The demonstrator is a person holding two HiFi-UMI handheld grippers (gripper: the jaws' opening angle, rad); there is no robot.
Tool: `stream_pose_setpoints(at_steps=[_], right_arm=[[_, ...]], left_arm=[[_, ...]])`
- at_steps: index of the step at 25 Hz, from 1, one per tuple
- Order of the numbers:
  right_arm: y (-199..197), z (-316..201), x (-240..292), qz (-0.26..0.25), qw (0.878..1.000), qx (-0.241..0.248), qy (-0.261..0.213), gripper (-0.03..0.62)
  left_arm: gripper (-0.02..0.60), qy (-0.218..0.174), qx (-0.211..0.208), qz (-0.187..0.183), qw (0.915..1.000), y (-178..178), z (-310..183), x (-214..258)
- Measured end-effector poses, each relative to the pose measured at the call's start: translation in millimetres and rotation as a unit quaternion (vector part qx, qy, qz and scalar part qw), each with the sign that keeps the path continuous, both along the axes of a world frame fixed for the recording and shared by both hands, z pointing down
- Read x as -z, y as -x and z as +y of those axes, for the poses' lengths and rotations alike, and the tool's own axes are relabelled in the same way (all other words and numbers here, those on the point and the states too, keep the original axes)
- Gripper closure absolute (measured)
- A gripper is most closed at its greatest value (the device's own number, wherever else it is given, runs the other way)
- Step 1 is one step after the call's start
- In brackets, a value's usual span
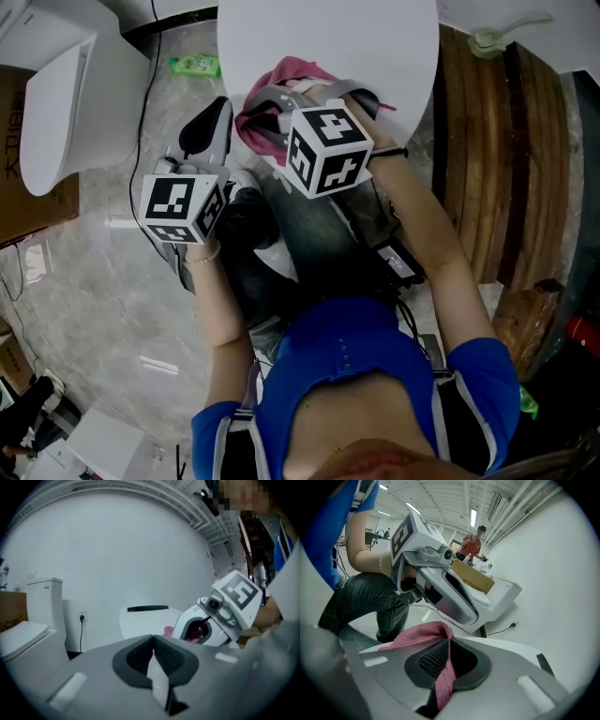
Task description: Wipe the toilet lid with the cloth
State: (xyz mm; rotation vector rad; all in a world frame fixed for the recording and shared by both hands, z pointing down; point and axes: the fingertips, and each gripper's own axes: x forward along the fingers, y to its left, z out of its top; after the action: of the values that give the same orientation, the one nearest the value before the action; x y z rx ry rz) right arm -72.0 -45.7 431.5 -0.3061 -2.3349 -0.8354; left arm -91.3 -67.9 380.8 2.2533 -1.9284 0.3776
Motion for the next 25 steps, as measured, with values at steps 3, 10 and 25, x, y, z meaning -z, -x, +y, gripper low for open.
stream_pose_setpoints(at_steps=[3,10,25], right_arm=[[-10.9,-2.0,-0.1,0.0,1.0,-0.001,0.009,0.585],[-38.4,-14.2,1.0,-0.005,0.999,-0.021,0.024,0.585],[-73.2,-34.1,3.4,-0.018,0.998,-0.058,0.03,0.585]], left_arm=[[0.578,0.002,-0.007,-0.002,1.0,-4.5,-1.9,-1.6],[0.578,0.006,-0.046,-0.018,0.9987,-25.6,-5.7,-4.1],[0.578,0.009,-0.06,-0.013,0.9981,-30.5,-3.4,-4.5]])
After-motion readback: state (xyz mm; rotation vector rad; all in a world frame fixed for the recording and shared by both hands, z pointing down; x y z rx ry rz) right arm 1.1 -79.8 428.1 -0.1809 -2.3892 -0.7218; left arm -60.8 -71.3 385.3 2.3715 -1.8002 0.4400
